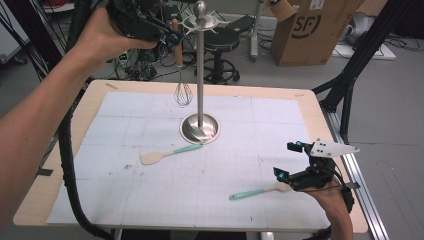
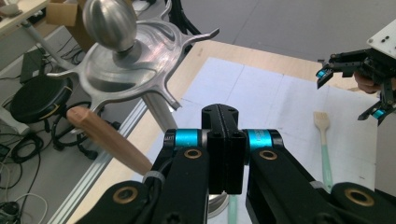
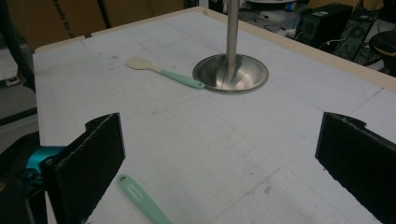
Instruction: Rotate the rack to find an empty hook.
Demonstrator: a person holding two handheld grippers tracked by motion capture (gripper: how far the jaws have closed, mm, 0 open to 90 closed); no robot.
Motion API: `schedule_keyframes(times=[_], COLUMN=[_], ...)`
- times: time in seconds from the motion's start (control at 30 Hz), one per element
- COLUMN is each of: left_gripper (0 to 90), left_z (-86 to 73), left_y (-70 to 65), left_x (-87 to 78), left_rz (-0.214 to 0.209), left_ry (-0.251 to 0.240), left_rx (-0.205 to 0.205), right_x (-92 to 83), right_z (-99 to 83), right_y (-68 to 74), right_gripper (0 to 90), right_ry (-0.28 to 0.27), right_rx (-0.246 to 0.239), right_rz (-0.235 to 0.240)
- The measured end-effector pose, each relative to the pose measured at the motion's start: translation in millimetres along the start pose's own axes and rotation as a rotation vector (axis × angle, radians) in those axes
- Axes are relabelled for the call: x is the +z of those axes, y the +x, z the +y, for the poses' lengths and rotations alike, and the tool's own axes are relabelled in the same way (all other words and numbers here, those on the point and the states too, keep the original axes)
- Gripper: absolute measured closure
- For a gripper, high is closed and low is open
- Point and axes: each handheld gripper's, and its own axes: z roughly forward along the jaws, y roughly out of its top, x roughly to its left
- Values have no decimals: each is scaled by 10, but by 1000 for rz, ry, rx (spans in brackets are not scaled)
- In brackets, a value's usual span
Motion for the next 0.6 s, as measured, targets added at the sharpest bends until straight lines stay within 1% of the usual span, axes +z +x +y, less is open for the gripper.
schedule_keyframes(times=[0.03,0.13,0.27,0.3,0.4,0.47,0.5,0.6], left_gripper=[900,900,900,900,900,900,900,900], left_z=[0,22,30,32,46,48,47,38], left_y=[0,12,47,53,72,80,86,113], left_x=[0,75,163,177,228,254,259,254], left_rz=[0,-4,-7,-8,-2,-3,0,12], left_ry=[0,3,5,4,5,2,7,3], left_rx=[0,5,-4,-5,3,-6,-4,-20], right_x=[0,-7,-8,-4,-5,-6,-9,-11], right_z=[0,1,3,5,18,18,16,10], right_y=[0,-8,-9,-12,-9,-10,-8,-12], right_gripper=[0,0,0,0,0,0,0,0], right_ry=[0,-4,-1,-1,-2,-4,-1,2], right_rx=[0,3,3,-5,-5,-6,-1,-2], right_rz=[0,1,0,1,2,3,2,7])
